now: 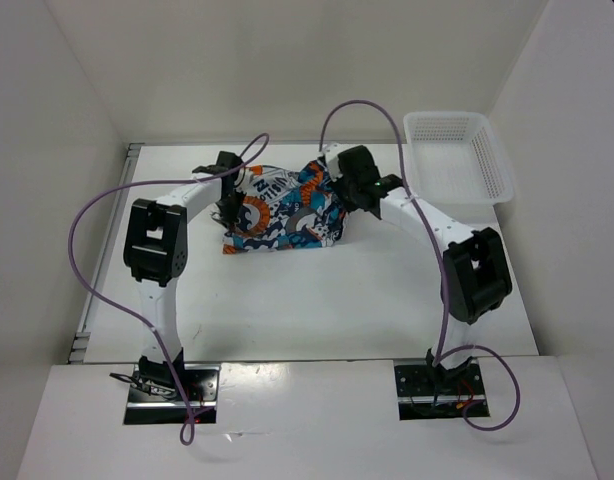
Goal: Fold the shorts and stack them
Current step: Fold the shorts
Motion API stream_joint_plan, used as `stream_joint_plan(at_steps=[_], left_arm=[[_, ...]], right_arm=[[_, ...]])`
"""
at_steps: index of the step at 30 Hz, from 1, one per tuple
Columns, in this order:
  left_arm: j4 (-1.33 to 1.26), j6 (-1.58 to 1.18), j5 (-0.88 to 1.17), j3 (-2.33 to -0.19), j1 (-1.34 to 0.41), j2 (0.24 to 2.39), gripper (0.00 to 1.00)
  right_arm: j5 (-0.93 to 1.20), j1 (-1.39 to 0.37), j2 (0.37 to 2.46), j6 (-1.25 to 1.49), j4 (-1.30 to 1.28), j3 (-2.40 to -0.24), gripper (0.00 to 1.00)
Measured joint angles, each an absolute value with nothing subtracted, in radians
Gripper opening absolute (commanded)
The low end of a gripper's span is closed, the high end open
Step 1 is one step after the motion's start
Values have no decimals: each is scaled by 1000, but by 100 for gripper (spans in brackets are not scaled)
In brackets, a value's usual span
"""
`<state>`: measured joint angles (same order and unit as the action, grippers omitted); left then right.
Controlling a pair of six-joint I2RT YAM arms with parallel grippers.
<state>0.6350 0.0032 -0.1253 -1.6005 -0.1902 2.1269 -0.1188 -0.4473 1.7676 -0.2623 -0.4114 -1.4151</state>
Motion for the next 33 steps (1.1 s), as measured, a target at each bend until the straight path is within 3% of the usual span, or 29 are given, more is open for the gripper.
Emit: stream_joint_plan(at_steps=[6, 13, 23, 30, 33], left_arm=[[638, 2, -62, -1656, -207, 2160, 19], [626, 1, -36, -1654, -205, 2162, 19], [610, -9, 53, -1640, -162, 2157, 19], [570, -8, 104, -1612, -110, 2143, 37], [562, -5, 115, -1605, -85, 2136, 41]], right_arm=[[-205, -610, 1770, -398, -416, -1457, 0], [-245, -783, 1938, -467, -409, -1690, 0], [-247, -859, 2106, -475, -414, -1871, 0], [-229, -883, 2183, -485, -413, -1921, 0], [-227, -893, 2203, -485, -412, -1925, 13]])
